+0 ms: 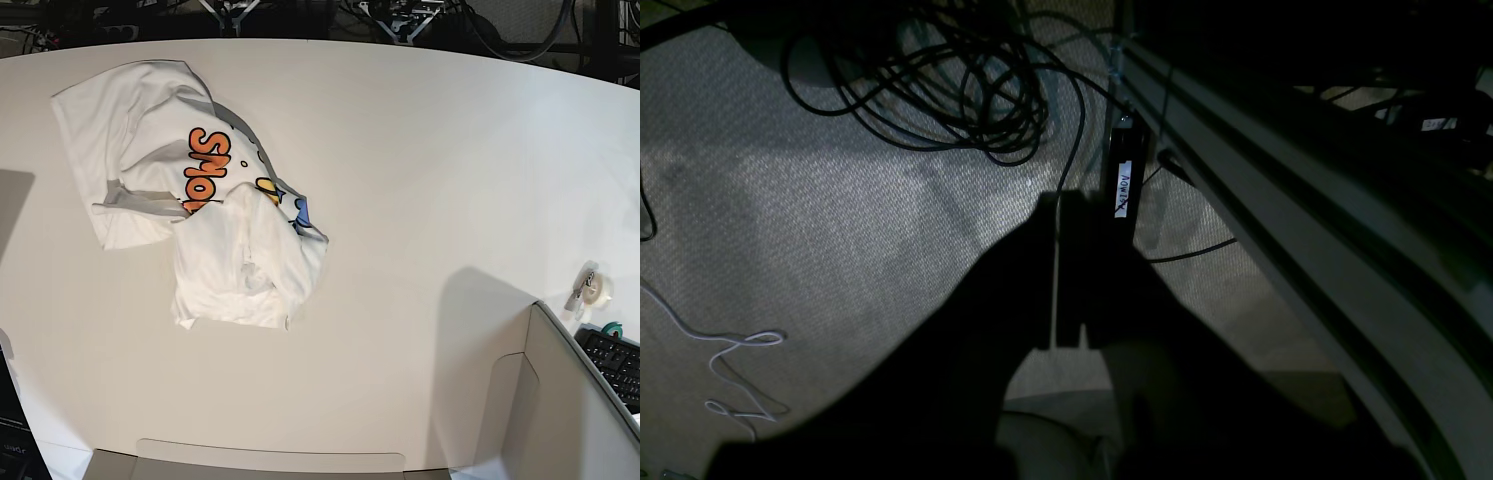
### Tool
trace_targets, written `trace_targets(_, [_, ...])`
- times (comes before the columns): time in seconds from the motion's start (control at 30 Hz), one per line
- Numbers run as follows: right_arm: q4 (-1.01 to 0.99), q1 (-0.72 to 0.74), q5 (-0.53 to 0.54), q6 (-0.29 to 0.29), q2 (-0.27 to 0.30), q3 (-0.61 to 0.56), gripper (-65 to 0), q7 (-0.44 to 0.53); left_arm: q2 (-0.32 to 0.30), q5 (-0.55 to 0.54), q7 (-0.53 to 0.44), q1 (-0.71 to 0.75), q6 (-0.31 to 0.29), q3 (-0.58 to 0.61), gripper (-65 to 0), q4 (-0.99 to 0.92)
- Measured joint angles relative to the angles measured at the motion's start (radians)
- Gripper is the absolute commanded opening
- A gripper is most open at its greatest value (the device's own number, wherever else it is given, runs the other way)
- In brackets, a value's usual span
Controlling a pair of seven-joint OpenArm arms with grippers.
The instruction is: Layout the t-shirt on the table in an organized manner, then fold the t-shirt properly
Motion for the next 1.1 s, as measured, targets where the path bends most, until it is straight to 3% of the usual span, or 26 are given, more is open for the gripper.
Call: trace_targets(1.1, [0.082,-0.062,0.0,0.0,-0.002,0.004,-65.0,0.0,0.0,0.0,0.0,0.0,0.0,0.0,-65.0,0.0])
